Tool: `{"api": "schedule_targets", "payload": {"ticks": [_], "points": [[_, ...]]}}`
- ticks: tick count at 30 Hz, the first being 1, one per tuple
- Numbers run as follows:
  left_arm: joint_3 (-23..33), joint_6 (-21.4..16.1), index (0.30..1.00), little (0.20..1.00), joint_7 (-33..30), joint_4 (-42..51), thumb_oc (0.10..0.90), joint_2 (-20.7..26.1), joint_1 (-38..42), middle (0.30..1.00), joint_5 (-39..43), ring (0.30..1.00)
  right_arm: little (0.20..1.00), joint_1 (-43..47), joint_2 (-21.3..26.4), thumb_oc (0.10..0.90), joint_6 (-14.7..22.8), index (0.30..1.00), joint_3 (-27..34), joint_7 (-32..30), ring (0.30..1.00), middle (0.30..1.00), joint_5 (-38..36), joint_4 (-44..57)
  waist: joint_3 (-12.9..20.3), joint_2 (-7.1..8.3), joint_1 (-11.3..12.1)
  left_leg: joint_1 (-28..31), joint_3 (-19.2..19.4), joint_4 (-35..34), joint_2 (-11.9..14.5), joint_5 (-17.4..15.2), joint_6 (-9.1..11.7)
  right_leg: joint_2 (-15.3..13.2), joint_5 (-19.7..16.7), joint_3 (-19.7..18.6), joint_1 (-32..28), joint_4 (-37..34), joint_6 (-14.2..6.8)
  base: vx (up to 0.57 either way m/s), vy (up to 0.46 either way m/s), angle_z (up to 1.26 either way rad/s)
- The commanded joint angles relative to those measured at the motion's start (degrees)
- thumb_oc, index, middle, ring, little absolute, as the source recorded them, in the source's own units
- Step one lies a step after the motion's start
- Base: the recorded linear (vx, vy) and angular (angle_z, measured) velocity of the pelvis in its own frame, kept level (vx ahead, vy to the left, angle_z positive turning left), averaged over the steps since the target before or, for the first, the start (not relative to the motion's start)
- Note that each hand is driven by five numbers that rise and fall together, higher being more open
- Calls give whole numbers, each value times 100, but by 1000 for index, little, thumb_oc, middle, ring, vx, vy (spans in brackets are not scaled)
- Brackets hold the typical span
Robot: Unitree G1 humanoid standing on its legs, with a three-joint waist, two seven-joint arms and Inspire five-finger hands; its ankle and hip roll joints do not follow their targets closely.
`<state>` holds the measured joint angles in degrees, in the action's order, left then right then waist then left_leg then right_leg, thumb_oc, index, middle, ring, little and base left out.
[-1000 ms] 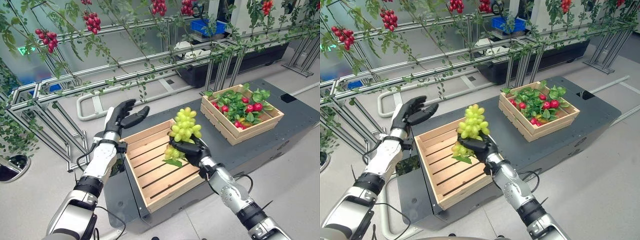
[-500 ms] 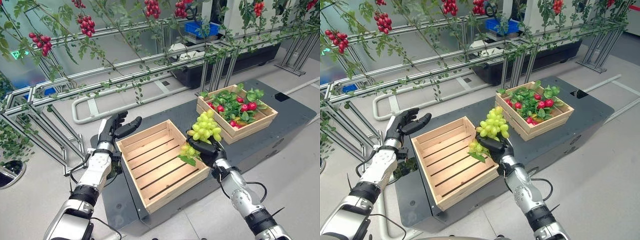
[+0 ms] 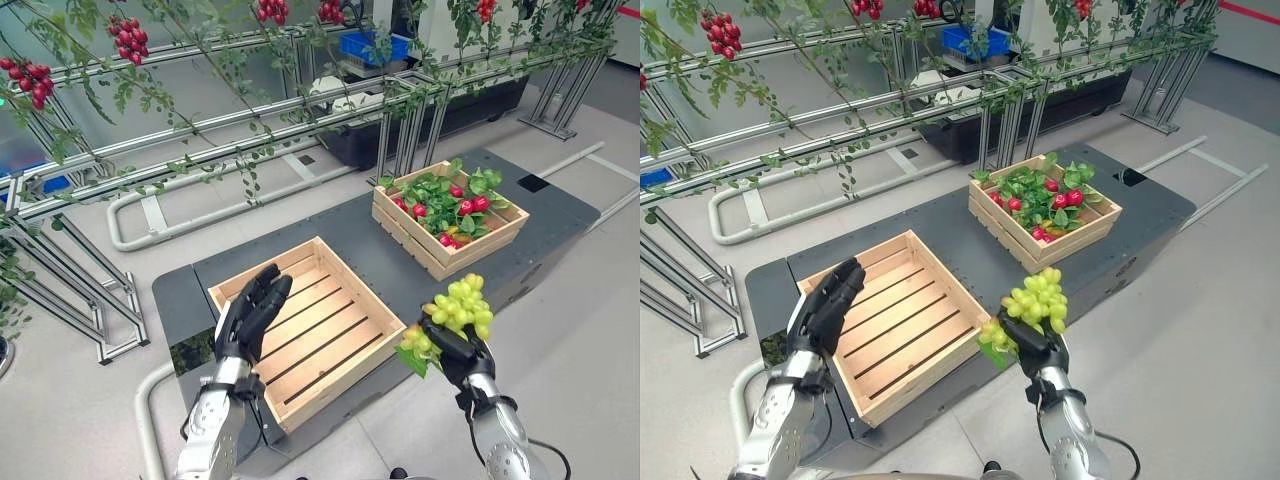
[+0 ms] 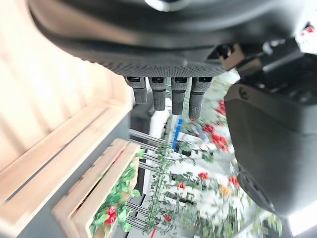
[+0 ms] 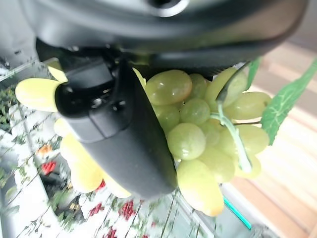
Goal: Pick up the fruits from the basket on one side to the basket on the other side
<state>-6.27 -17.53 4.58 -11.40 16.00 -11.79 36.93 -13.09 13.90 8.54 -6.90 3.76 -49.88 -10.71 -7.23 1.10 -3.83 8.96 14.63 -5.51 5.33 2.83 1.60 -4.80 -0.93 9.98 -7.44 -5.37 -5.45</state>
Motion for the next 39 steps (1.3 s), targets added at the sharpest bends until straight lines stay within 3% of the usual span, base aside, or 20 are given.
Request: {"api": "schedule_targets", "payload": {"ticks": [1,4,6,7,8,9,12,17,25,26,28,29,30,31,32,34,35,36,39], "points": [[135,-590,900,900,250,146,800,229,469,900,110,900,300,620,-45,400,807,300,410,299,300,300,25,916,-27,75,47,211,-117,51,230,-465,-23,-13,270,200,-246,234,333,-33,-182,-1],[78,-647,900,900,210,145,800,286,466,900,150,900,300,691,75,400,667,300,367,221,300,300,-1,785,-63,139,94,239,-216,51,203,-407,-4,84,173,18,-306,37,397,-42,-86,-6],[142,-873,900,900,160,139,800,285,483,900,253,900,300,853,182,400,560,300,341,334,300,300,-51,596,-149,233,267,-108,-1006,1053,-95,-634,-60,94,94,-466,-236,37,458,-114,32,-30],[226,-1051,900,900,71,242,800,221,430,900,202,900,300,1007,244,400,549,300,243,387,300,300,-66,532,-188,217,463,-451,-1812,1488,-531,-763,-198,120,-14,-839,-149,37,453,-123,78,-72],[231,-1055,900,900,59,257,800,217,429,900,195,900,300,1023,245,400,553,300,232,385,300,300,-63,528,-181,216,472,-475,-1860,1481,-562,-769,-212,121,-20,-862,-130,40,450,-225,192,-112],[289,-1059,900,900,-7,340,800,228,512,900,220,900,300,1244,194,400,733,300,86,335,300,300,83,412,-202,129,572,-482,-2127,1213,-761,-882,-344,175,8,-1061,29,192,413,-181,181,-144],[260,-1036,900,900,-76,-44,800,253,807,900,121,900,300,1351,72,400,867,300,14,31,300,300,197,254,-177,13,487,-394,-2029,957,-778,-905,-423,170,11,-1166,170,298,355,-169,222,-140],[287,-968,900,900,-80,-85,800,271,998,900,163,900,300,1240,-39,400,815,300,60,-70,300,300,191,266,-78,-50,342,-352,-2016,762,-912,-948,-523,82,-277,-1448,374,65,150,-147,198,-49],[149,-1014,900,900,19,-62,800,394,1400,900,62,900,300,1092,-53,400,717,300,148,-87,300,300,253,79,-231,-45,25,-527,-1456,1347,-1064,-1381,-727,-95,-626,-1822,862,108,-84,-168,220,-32],[65,-1041,900,900,-40,-8,800,397,1494,900,13,900,300,1035,-84,400,666,300,164,18,300,300,254,-38,-305,-28,-12,-526,-1290,1419,-1100,-1442,-748,-203,-845,-1727,956,41,-148,-207,206,-40],[31,-1004,900,900,-189,57,800,426,1512,900,-71,900,300,979,-108,400,416,300,150,236,300,300,283,-118,-391,-34,21,-466,-1081,1403,-1087,-1439,-695,-328,-953,-1279,1089,37,-204,-198,157,-63],[69,-937,900,900,-287,146,800,482,1446,900,-184,900,300,977,-125,400,225,300,99,373,300,300,292,-155,-449,-44,151,-347,-734,1240,-1040,-1366,-598,-501,-1069,-510,1175,37,-289,-118,73,-104],[69,-937,900,900,-288,147,800,482,1446,900,-185,900,300,977,-125,400,225,300,99,373,300,300,292,-155,-453,-45,153,-338,-733,1233,-1039,-1364,-598,-499,-1069,-512,1170,37,-289,-168,106,-172],[125,-876,900,900,-360,244,800,543,1325,900,-217,900,300,1000,-145,400,97,300,4,457,300,300,304,-192,-502,-76,235,-177,-535,995,-999,-1273,-554,-590,-1404,-73,1157,144,-368,-141,87,-139],[157,-818,900,900,-346,291,800,572,1246,900,-165,900,300,1012,-168,400,62,300,-67,461,300,300,292,-219,-522,-122,272,-93,-474,813,-963,-1177,-565,-634,-1424,22,1240,561,-373,-215,122,-143],[202,-718,900,900,-371,291,800,592,1107,900,27,900,300,996,-216,400,89,300,-234,417,300,300,236,-257,-497,-261,247,-8,-461,483,-854,-940,-617,-572,-1039,-6,1372,1780,-202,-186,66,-106],[200,-712,900,900,-409,277,800,584,1091,900,48,900,300,987,-224,400,91,300,-255,427,300,300,220,-271,-484,-282,244,0,-452,434,-840,-913,-627,-568,-931,17,1378,2022,-157,-97,7,-79],[200,-665,900,900,-547,230,800,533,1056,900,118,900,300,960,-269,400,123,300,-316,405,300,300,162,-323,-448,-327,233,76,-475,283,-817,-901,-653,-569,-518,80,1310,2650,-83,-42,-33,-46],[151,-746,900,900,-791,56,800,408,1063,900,10,900,300,961,-332,400,82,300,-433,485,300,300,187,-440,-371,-295,290,55,-432,138,-784,-825,-692,-536,11,280,1035,2991,75,-20,-102,-30]]}}
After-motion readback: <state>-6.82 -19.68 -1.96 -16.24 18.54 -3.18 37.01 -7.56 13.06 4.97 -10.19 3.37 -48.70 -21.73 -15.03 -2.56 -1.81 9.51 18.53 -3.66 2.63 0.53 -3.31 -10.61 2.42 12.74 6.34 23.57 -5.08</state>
